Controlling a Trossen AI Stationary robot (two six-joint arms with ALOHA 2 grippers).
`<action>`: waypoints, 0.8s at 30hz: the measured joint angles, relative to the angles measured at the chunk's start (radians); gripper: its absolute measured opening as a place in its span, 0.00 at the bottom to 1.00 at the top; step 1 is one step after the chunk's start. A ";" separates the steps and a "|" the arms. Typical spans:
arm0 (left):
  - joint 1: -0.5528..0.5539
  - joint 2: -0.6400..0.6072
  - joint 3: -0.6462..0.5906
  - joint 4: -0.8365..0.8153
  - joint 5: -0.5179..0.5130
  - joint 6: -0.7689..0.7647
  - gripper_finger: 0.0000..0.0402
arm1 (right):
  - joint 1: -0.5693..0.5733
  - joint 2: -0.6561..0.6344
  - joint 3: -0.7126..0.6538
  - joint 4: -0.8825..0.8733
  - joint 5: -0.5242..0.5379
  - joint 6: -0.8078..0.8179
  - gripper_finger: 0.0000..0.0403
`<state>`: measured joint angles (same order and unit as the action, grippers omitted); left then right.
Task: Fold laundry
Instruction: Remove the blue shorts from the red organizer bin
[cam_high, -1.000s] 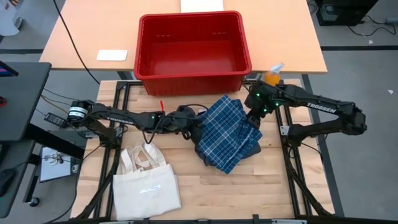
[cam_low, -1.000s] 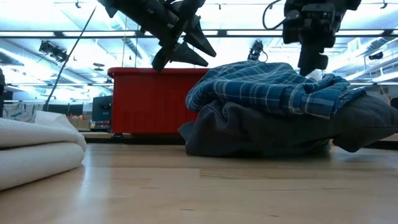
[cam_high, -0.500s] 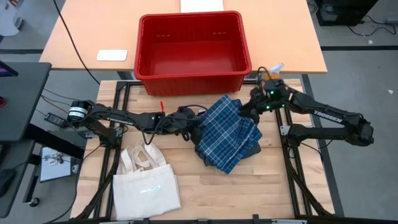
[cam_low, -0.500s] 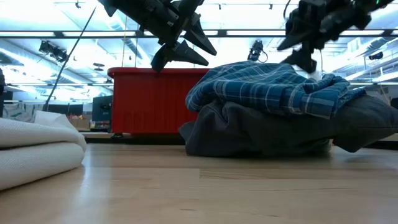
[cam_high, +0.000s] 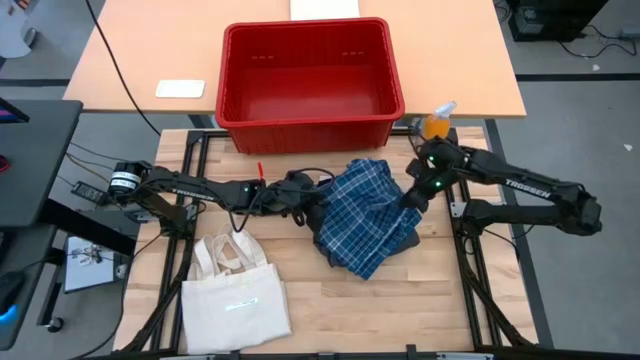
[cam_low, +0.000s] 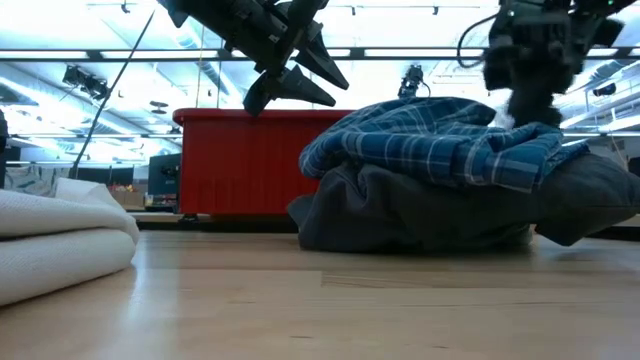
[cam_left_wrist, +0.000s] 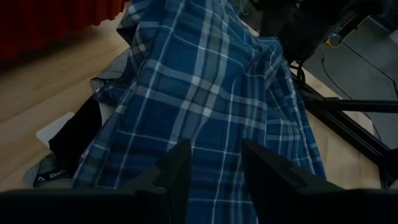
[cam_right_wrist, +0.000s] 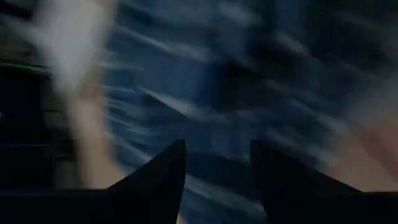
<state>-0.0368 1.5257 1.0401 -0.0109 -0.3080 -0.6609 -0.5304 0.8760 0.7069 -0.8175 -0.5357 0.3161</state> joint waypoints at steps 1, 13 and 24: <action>0.000 0.000 0.000 0.000 0.000 0.000 0.36 | 0.000 0.004 0.012 -0.060 0.056 -0.015 0.46; 0.014 0.000 0.000 0.002 0.000 0.024 0.36 | 0.025 -0.011 0.120 -0.056 0.102 -0.010 0.42; 0.014 0.000 0.000 0.023 -0.001 0.021 0.36 | 0.068 0.113 0.120 0.093 0.156 -0.249 0.42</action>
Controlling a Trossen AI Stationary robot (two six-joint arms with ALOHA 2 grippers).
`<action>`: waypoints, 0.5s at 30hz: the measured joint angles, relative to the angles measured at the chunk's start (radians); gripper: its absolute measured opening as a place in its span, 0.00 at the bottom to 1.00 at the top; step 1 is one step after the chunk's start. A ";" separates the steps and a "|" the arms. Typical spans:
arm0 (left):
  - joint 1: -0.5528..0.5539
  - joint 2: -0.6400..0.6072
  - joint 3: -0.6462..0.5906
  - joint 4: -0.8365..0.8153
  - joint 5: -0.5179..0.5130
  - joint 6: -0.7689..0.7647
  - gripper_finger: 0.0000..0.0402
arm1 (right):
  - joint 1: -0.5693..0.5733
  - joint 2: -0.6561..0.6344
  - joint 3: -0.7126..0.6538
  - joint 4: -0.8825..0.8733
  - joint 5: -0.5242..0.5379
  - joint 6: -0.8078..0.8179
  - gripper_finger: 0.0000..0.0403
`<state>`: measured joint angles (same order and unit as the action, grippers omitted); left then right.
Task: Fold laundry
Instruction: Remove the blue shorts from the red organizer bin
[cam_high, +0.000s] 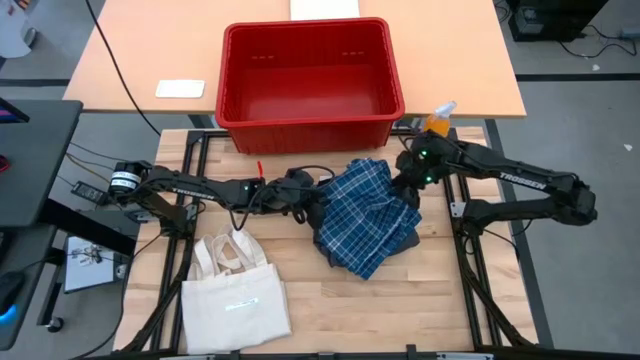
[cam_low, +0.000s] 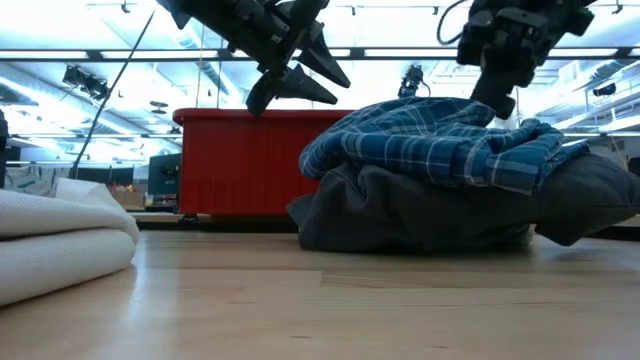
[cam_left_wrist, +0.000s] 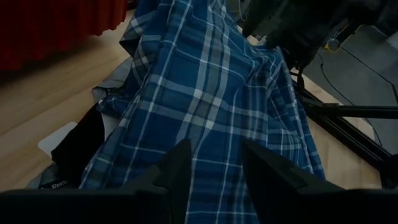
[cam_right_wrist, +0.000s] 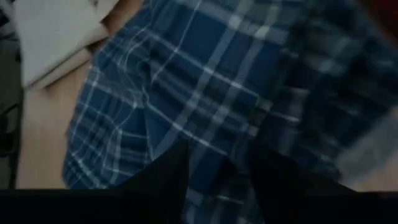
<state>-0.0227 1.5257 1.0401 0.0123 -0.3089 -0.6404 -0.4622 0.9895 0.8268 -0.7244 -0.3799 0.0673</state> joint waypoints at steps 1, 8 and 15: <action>0.000 0.000 0.000 0.000 0.000 -0.001 0.36 | 0.002 0.017 0.000 -0.002 -0.022 -0.006 0.42; 0.002 0.006 0.001 0.154 0.039 -0.015 0.36 | 0.003 0.118 0.000 -0.201 -0.174 -0.026 0.42; 0.009 0.113 0.001 0.236 0.151 -0.029 0.36 | -0.002 0.067 0.000 -0.289 -0.102 -0.071 0.42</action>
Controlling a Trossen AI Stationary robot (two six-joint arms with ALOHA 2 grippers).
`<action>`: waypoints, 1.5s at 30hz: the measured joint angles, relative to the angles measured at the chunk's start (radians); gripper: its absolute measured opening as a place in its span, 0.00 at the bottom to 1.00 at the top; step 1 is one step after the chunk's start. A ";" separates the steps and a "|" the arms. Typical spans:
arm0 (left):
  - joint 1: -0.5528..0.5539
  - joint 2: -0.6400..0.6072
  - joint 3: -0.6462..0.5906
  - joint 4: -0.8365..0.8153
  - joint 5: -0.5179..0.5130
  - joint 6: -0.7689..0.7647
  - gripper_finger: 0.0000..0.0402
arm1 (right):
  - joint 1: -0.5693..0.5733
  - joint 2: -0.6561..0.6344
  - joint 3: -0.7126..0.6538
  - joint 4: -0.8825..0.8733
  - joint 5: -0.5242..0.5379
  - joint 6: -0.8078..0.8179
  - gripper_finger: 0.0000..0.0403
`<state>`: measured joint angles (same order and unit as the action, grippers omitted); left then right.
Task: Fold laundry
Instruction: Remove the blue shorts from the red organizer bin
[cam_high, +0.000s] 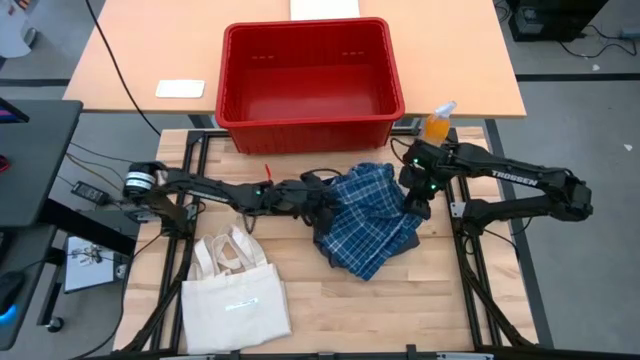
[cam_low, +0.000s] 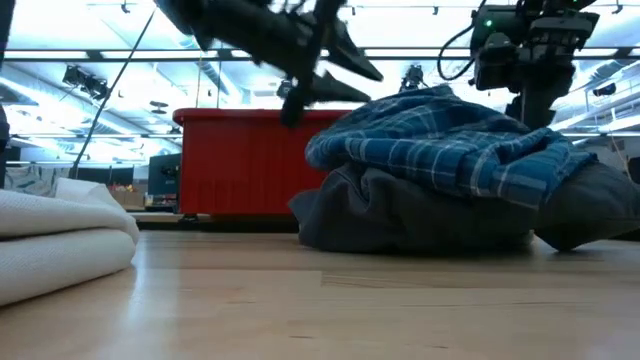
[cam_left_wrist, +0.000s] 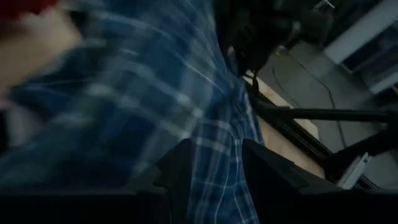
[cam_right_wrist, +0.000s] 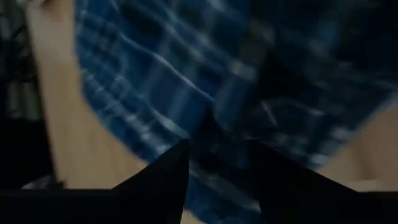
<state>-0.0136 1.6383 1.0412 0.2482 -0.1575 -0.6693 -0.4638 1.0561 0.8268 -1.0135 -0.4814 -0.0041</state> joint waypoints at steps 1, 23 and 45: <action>0.001 0.026 0.000 0.024 0.019 0.001 0.36 | -0.004 -0.010 0.000 0.009 0.022 0.006 0.42; 0.100 0.224 0.000 0.167 -0.006 -0.116 0.36 | 0.020 -0.172 0.000 0.184 0.069 0.245 0.53; 0.116 0.224 0.000 0.159 -0.007 -0.167 0.36 | 0.079 -0.092 -0.105 0.122 0.050 0.158 0.86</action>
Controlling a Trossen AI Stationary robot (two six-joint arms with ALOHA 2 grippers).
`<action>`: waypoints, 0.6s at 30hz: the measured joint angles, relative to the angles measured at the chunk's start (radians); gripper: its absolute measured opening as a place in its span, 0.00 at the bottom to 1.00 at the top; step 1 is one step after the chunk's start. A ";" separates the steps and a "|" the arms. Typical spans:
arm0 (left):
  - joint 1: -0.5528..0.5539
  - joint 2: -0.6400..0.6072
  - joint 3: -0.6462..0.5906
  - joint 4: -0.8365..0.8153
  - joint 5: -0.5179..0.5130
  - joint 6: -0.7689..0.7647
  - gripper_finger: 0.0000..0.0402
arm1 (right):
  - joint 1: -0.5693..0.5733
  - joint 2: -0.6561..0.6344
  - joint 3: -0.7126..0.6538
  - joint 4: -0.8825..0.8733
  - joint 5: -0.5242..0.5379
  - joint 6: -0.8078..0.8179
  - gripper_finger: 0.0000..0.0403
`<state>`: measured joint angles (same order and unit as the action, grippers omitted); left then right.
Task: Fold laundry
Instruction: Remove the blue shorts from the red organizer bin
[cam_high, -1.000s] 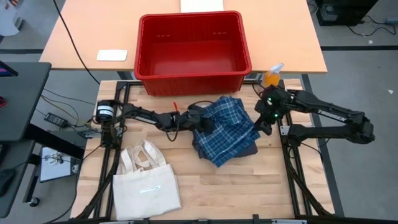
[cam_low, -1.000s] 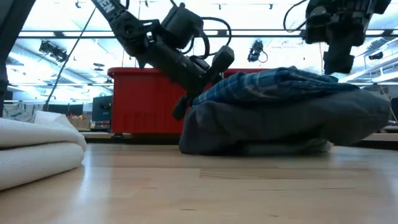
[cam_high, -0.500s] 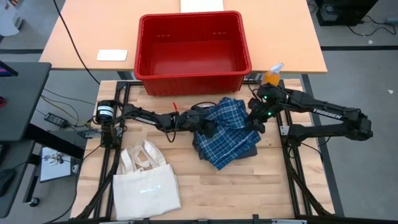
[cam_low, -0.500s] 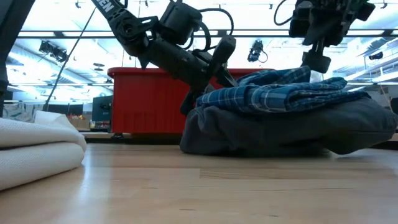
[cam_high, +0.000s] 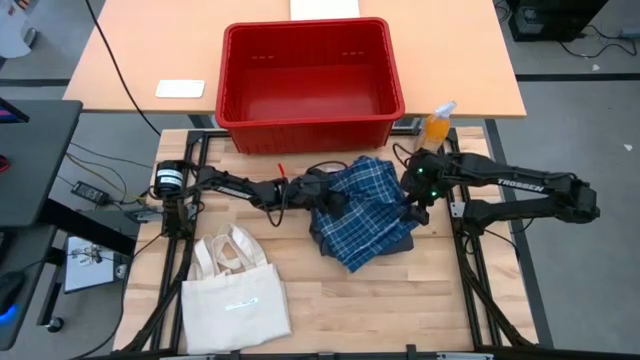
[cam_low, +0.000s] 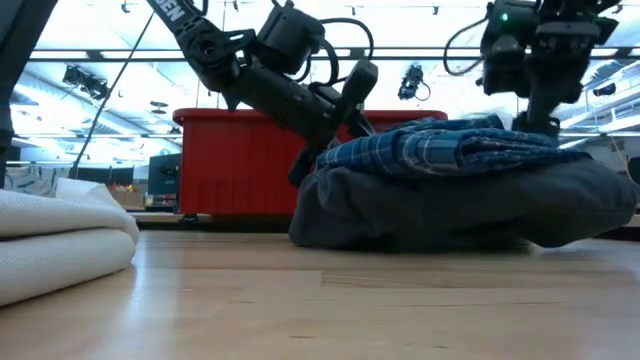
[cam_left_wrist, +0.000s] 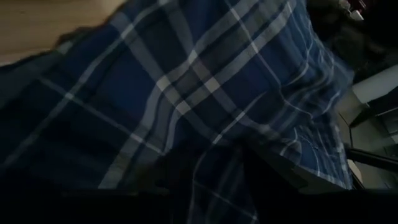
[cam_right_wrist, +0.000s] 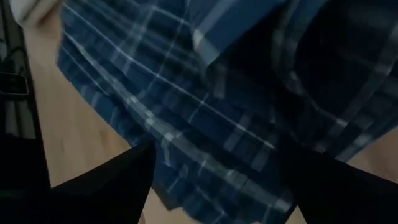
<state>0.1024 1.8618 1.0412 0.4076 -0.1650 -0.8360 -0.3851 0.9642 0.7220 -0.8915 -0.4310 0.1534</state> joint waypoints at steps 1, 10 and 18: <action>0.001 0.000 0.000 0.000 0.000 0.000 0.36 | 0.000 0.000 -0.013 0.000 -0.012 0.017 0.86; 0.003 0.000 0.000 -0.001 -0.006 0.000 0.36 | 0.059 -0.008 0.009 -0.134 -0.222 0.114 0.86; 0.000 0.000 0.000 -0.003 -0.006 -0.001 0.36 | 0.075 -0.024 0.097 -0.198 -0.148 0.135 0.86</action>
<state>0.1025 1.8618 1.0409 0.4042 -0.1713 -0.8367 -0.3106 0.9407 0.8194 -1.0891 -0.5795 0.2883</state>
